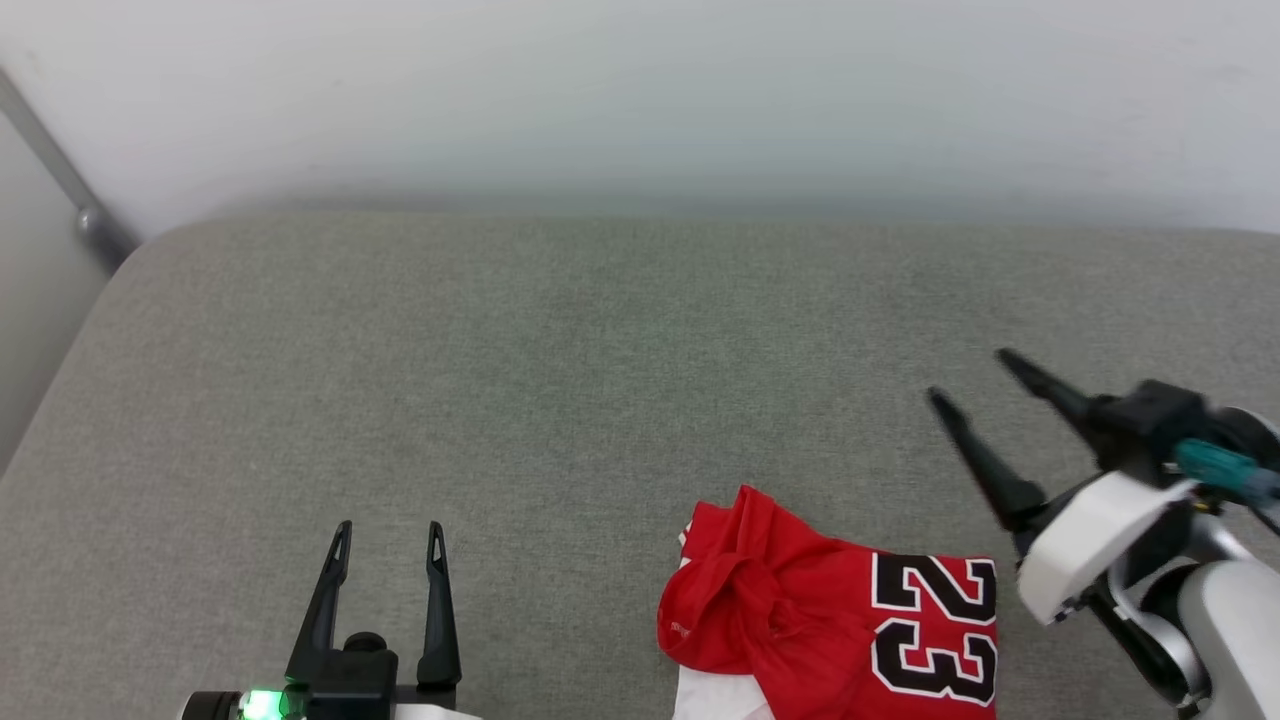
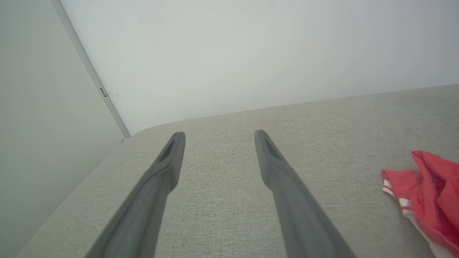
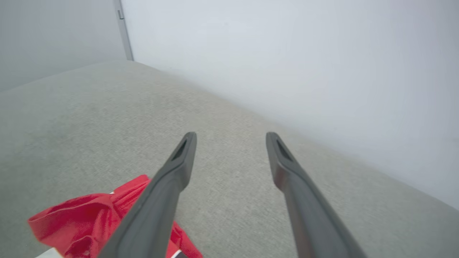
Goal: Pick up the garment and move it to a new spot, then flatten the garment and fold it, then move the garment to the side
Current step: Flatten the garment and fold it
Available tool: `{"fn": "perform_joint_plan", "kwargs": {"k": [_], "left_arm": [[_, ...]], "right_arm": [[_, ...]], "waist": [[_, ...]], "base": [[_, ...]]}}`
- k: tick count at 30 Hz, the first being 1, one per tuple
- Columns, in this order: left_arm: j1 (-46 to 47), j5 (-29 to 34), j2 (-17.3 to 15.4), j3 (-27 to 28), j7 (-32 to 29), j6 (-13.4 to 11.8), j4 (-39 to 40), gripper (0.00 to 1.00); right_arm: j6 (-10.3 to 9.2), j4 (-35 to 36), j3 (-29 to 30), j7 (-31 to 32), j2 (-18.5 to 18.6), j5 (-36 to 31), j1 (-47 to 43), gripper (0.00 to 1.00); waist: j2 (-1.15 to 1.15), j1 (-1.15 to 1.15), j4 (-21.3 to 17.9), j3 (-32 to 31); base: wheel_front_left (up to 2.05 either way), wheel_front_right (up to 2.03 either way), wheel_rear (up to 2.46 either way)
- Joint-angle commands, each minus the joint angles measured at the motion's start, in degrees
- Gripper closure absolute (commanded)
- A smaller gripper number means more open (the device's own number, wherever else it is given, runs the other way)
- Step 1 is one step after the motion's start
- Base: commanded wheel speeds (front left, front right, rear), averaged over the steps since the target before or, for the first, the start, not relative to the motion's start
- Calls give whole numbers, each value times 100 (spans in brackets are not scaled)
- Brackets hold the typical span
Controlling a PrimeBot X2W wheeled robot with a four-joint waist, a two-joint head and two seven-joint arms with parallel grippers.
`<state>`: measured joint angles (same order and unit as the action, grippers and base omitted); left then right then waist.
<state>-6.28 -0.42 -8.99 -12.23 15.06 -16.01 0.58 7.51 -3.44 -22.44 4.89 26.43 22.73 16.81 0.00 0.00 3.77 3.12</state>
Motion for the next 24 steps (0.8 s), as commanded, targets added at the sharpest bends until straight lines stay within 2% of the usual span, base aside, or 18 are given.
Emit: {"fn": "perform_joint_plan", "kwargs": {"k": [1,6,11,18,24], "left_arm": [[-43,-19,-19,20,14,20,17,0],[-158,-17,-26,44,13,43,24,0],[-226,-35,-6,47,13,81,58,0],[-295,-65,41,80,14,158,80,0],[-371,-105,86,110,14,255,103,0]], "right_arm": [[-5,-29,379,-246,-229,-233,-254,0],[-5,-126,1387,-1073,-781,-1045,-855,0],[-5,-246,2069,-1781,-1404,-1392,-1426,0],[-5,-57,2519,-1999,-2025,-1548,-1988,0],[-5,458,2657,-2008,-2300,-1474,-2431,0]], "waist": [[0,0,-94,-115],[0,0,-174,-275],[0,0,-208,-365],[0,0,-228,-424],[0,0,-235,-439]], "base": [[0,0,0],[0,0,0],[0,0,0],[0,0,0],[0,0,0]]}}
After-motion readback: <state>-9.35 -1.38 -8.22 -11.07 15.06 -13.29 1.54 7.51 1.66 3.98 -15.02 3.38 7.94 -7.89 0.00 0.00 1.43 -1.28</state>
